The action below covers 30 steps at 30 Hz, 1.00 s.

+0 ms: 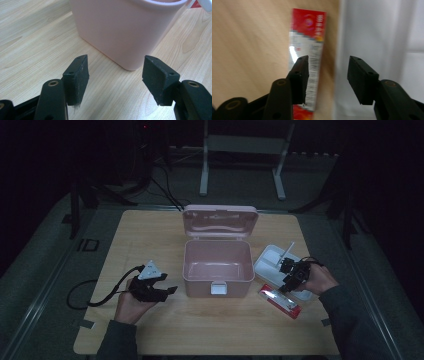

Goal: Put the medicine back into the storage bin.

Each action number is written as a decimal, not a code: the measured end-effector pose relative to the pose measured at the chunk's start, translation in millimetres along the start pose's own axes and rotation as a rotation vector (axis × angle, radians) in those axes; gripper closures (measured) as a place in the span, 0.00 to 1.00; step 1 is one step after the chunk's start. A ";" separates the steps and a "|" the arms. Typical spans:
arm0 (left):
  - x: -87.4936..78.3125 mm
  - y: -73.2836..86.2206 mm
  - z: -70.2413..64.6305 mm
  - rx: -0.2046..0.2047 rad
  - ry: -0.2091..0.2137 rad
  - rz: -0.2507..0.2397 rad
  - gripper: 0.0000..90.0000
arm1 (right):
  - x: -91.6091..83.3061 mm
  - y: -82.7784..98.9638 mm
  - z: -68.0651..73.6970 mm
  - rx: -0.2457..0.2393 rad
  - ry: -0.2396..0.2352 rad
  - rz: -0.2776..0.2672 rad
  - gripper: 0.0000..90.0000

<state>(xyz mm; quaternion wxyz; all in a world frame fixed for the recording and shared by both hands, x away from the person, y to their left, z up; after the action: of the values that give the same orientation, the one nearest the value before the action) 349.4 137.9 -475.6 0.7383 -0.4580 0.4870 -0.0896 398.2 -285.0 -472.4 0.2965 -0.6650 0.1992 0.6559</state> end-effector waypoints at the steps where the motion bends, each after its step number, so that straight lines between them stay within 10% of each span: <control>1: 0.1 0.0 -0.1 0.000 0.001 0.000 0.42 | 1.1 1.2 2.4 0.006 -0.007 0.007 0.57; 30: 0.8 0.4 -0.3 0.001 0.003 0.003 0.42 | 36.0 7.2 22.1 0.011 0.001 0.085 0.53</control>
<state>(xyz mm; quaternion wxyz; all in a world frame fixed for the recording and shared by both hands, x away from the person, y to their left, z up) 349.5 137.5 -476.5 0.7378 -0.4568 0.4888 -0.0893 379.0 -271.4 -508.3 0.2716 -0.6548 0.2310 0.6664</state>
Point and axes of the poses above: each handheld gripper's, and its own axes: x roughly forward along the jaws, y roughly out of its underside, z roughly to its left, the point moved 6 cm from there along x, roughly forward along the jaws, and after that the axes turned 8 degrees about x, right-handed, at the moved point
